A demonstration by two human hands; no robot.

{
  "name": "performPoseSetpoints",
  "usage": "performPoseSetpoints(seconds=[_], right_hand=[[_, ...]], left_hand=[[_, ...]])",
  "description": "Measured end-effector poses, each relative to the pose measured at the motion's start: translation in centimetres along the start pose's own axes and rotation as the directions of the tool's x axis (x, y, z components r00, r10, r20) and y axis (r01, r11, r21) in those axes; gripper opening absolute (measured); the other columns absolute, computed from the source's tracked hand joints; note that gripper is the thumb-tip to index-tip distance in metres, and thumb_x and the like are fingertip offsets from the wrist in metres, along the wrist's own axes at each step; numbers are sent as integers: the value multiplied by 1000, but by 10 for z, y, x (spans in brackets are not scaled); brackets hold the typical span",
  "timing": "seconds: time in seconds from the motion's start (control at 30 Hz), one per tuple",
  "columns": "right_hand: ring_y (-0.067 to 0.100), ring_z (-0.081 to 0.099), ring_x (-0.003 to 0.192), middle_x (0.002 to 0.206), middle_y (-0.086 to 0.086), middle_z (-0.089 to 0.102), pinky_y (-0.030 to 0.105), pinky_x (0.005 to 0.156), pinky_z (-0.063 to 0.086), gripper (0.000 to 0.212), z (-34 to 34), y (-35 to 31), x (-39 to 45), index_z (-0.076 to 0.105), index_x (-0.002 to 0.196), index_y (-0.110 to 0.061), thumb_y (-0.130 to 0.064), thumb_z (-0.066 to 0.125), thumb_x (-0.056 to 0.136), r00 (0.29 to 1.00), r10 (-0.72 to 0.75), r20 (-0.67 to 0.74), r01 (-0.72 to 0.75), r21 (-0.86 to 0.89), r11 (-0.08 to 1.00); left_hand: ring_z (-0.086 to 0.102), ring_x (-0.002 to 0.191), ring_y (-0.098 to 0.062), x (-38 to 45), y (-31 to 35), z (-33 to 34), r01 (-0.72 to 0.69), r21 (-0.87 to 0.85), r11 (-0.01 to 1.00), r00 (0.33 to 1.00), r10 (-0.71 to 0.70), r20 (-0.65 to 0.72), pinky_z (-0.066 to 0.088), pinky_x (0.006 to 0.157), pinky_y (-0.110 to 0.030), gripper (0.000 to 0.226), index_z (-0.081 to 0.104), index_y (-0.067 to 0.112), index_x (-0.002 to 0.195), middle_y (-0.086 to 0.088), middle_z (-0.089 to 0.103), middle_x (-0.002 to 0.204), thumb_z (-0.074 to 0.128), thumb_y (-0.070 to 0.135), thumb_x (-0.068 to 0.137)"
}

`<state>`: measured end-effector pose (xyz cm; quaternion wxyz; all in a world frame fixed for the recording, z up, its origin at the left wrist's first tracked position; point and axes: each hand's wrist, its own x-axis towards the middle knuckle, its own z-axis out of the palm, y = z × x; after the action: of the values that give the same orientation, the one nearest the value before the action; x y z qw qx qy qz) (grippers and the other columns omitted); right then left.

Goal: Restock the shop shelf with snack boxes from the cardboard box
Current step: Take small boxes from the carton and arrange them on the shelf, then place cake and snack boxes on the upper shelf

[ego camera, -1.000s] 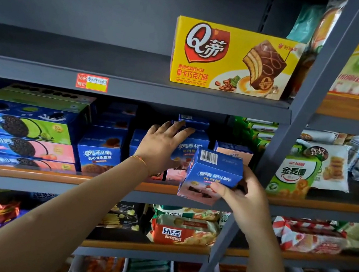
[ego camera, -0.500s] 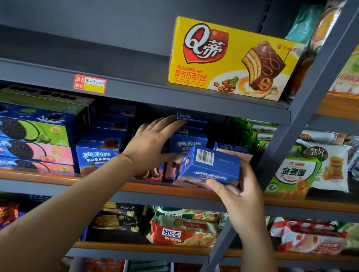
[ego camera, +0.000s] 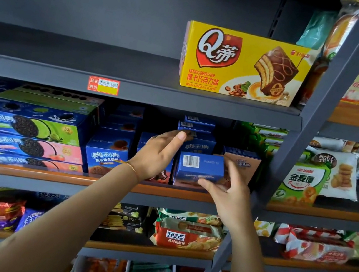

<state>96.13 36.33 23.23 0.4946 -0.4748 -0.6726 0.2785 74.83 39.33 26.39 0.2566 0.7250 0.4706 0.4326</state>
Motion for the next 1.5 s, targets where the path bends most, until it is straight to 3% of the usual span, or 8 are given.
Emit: performPoseSetpoints(seconds=[0.2, 0.47, 0.7, 0.9, 1.0, 1.17, 1.33, 1.5], right_hand=[[13, 56, 124, 132, -7, 61, 46, 99, 52, 66, 11, 4, 6, 45, 141, -30, -36, 76, 83, 994, -71, -82, 62, -102, 993], [15, 59, 96, 126, 9, 55, 25, 78, 51, 62, 14, 5, 7, 42, 148, -29, -22, 68, 93, 962, -240, -128, 177, -376, 909], [15, 57, 72, 122, 7, 49, 30, 59, 53, 64, 15, 3, 2, 29, 150, -47, -26, 60, 98, 987, -152, -55, 111, -453, 885], [7, 52, 74, 113, -1, 56, 22, 66, 49, 62, 19, -5, -9, 36, 149, -40, -24, 63, 96, 974, -200, -105, 163, -283, 945], [7, 60, 79, 90, -10, 63, 14, 69, 47, 34, 32, -16, -19, 60, 126, -29, -20, 65, 94, 982, -156, -106, 150, -66, 987], [15, 62, 66, 69, -10, 63, 32, 62, 49, 13, 102, -29, -40, 68, 89, -28, -17, 64, 96, 982, -94, 162, 64, 177, 982], [4, 61, 70, 72, -14, 65, 20, 67, 44, 15, 236, -40, -66, 67, 83, -25, -17, 64, 94, 874, -23, 486, -32, 104, 994], [4, 62, 70, 74, -7, 68, 21, 67, 48, 14, 402, -69, -105, 69, 82, -22, -17, 65, 93, 686, 12, 728, -56, 36, 998]], left_hand=[[43, 136, -7, 1, 3, -3, 4, 39, 999, 1000, -4, -12, 28, 119, -38, 62, 57, 28, 137, 15, 54, 140, 22, 62, 100], [40, 138, -12, 7, -11, 1, -81, 312, 946, 997, 73, 37, 32, 114, -52, 58, 43, 46, 142, 12, 46, 147, 40, 68, 89], [32, 144, -18, 4, -8, 6, -122, 493, 861, 992, 120, 35, 24, 117, -49, 57, 40, 38, 148, 10, 33, 157, 62, 34, 95], [33, 144, -26, -2, 3, -8, -182, 507, 842, 982, 187, 42, 29, 116, -47, 62, 44, 30, 148, -1, 38, 156, 53, 50, 89], [58, 115, -18, -27, 11, -24, -205, 373, 905, 954, 270, -131, 47, 99, -32, 43, 65, 19, 126, -2, 63, 124, 52, 39, 90], [62, 61, -16, -111, -27, -60, 52, 112, 992, 950, -14, -312, 51, 62, -34, 16, 67, 30, 86, 2, 64, 64, 52, 36, 88], [61, 57, -10, -209, -115, -127, 362, 113, 925, 915, -329, -234, 49, 59, -27, 16, 67, 28, 82, 2, 66, 63, 60, 25, 96], [61, 58, -4, -331, -199, -223, 625, -11, 781, 728, -588, -353, 50, 62, -28, 13, 71, 18, 85, 3, 68, 66, 63, 18, 95]])
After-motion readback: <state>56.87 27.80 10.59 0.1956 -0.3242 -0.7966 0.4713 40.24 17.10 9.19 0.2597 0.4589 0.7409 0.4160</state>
